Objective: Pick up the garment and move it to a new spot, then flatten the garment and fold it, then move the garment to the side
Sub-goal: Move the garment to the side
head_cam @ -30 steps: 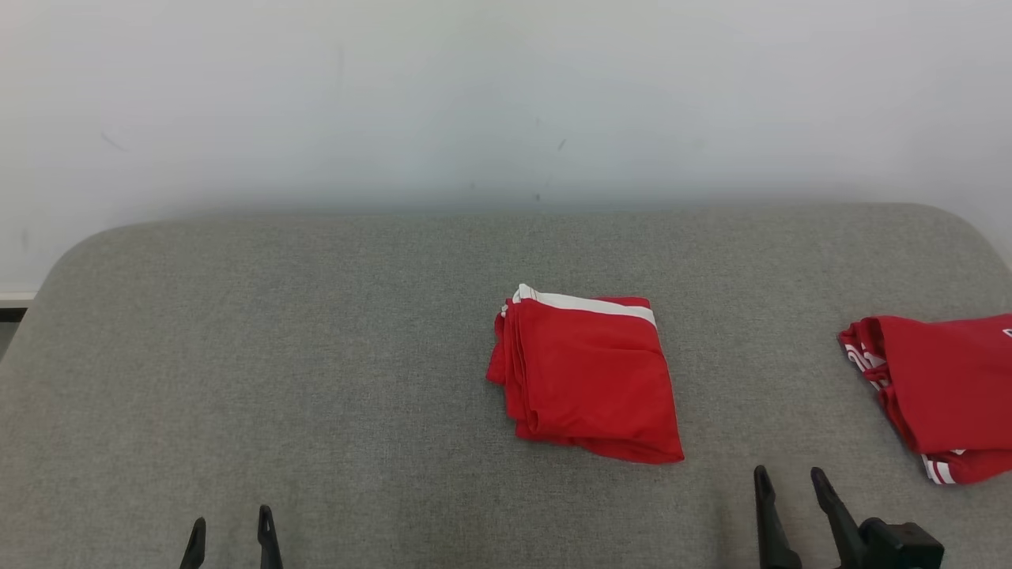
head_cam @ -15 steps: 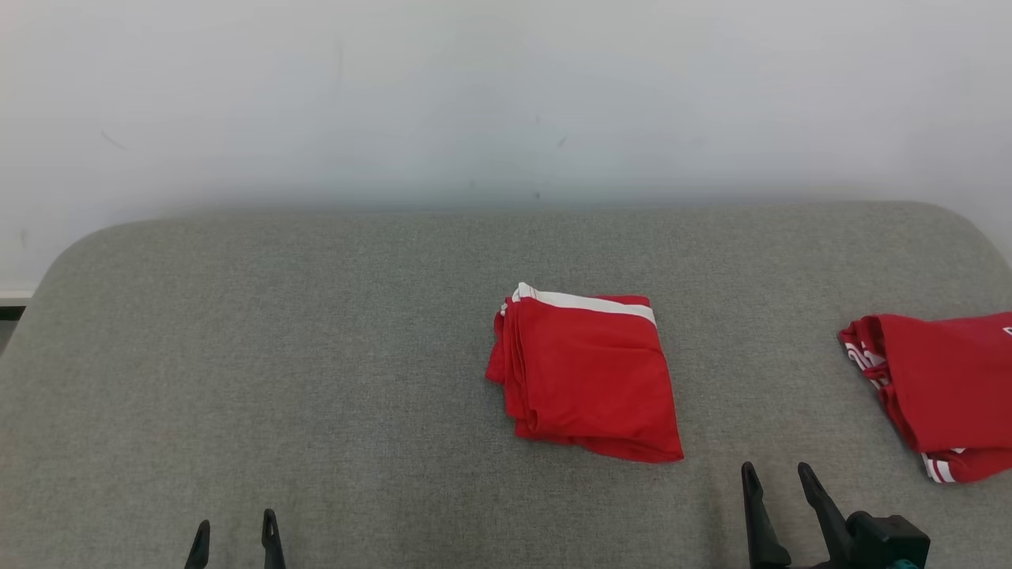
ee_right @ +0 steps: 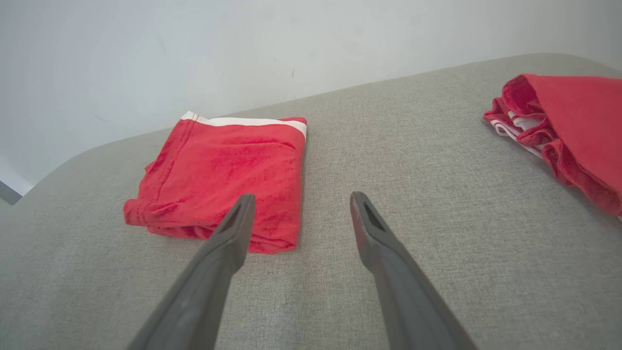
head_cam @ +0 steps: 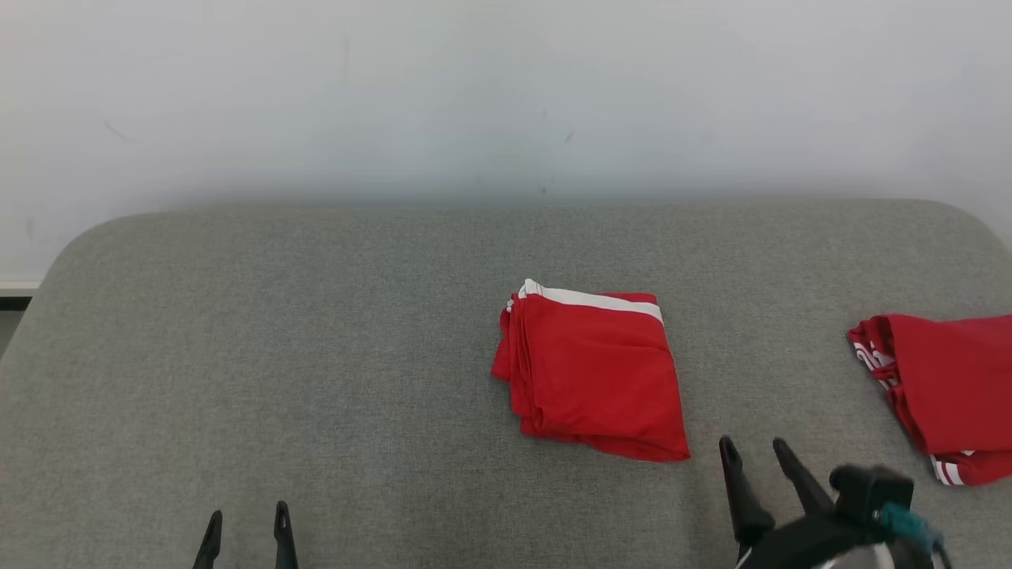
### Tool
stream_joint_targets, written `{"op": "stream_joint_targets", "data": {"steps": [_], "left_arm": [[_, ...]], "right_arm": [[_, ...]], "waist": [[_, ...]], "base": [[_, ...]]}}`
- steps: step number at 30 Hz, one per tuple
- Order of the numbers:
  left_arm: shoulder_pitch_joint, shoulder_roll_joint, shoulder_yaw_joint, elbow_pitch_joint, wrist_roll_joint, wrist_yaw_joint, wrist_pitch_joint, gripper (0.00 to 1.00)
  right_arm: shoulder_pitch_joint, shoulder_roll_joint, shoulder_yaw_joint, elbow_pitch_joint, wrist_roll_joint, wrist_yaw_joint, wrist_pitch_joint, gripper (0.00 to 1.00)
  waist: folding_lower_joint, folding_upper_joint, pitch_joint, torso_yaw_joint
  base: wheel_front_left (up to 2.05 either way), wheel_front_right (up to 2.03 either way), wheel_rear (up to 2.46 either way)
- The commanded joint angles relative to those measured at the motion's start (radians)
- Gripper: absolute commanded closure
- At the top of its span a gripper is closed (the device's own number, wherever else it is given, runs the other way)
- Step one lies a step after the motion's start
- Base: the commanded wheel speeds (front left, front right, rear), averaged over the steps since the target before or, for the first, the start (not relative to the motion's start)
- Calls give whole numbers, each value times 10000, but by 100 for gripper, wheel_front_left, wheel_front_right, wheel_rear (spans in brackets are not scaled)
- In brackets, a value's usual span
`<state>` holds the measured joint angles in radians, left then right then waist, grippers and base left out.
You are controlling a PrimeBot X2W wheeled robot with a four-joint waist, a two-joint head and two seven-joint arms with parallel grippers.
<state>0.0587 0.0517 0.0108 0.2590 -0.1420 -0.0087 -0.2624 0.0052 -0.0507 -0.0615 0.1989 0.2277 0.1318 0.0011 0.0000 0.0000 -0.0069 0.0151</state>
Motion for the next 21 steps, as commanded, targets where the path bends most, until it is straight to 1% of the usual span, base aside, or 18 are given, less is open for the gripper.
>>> {"op": "stream_joint_targets", "data": {"steps": [1, 3, 6, 7, 12, 14, 18, 21], "left_arm": [[-36, -17, -46, -57, 73, 13, -27, 0], [-65, -19, -124, -67, 32, 4, -27, 0], [-201, -19, -280, -138, -25, 30, -27, 0], [-201, -19, -280, -138, -25, 30, -27, 0], [-463, -18, -528, -247, -105, 24, -27, 0], [-559, -19, -630, -319, -146, 50, -27, 0], [-774, -18, -879, -461, -224, 82, -27, 0], [-886, -16, -1015, -563, -247, 152, -27, 0]], "right_arm": [[-368, 4, -100, -213, 91, -28, 445, 0], [-770, 10, -280, -430, 141, -28, 1275, 0], [-1498, 20, -613, -750, 105, -28, 2813, 0], [-1498, 20, -613, -750, 105, -28, 2813, 0], [-2794, 23, -1297, -962, -222, -28, 5263, 0], [-3342, 21, -1547, -861, -437, -28, 5994, 0], [-4080, 17, -1969, -260, -836, -28, 7278, 0], [-4493, 5, -2152, 191, -1234, -28, 7818, 0]], "waist": [[0, 0, 38, 50], [0, 0, 124, 116], [0, 0, 335, 247], [0, 0, 335, 247], [0, 0, 815, 614], [0, 0, 1017, 776], [0, 0, 1380, 1158], [0, 0, 1613, 1409]], "base": [[0, 0, 0], [0, 0, 0], [0, 0, 0], [0, 0, 0], [0, 0, 0], [0, 0, 0], [0, 0, 0], [0, 0, 0]]}}
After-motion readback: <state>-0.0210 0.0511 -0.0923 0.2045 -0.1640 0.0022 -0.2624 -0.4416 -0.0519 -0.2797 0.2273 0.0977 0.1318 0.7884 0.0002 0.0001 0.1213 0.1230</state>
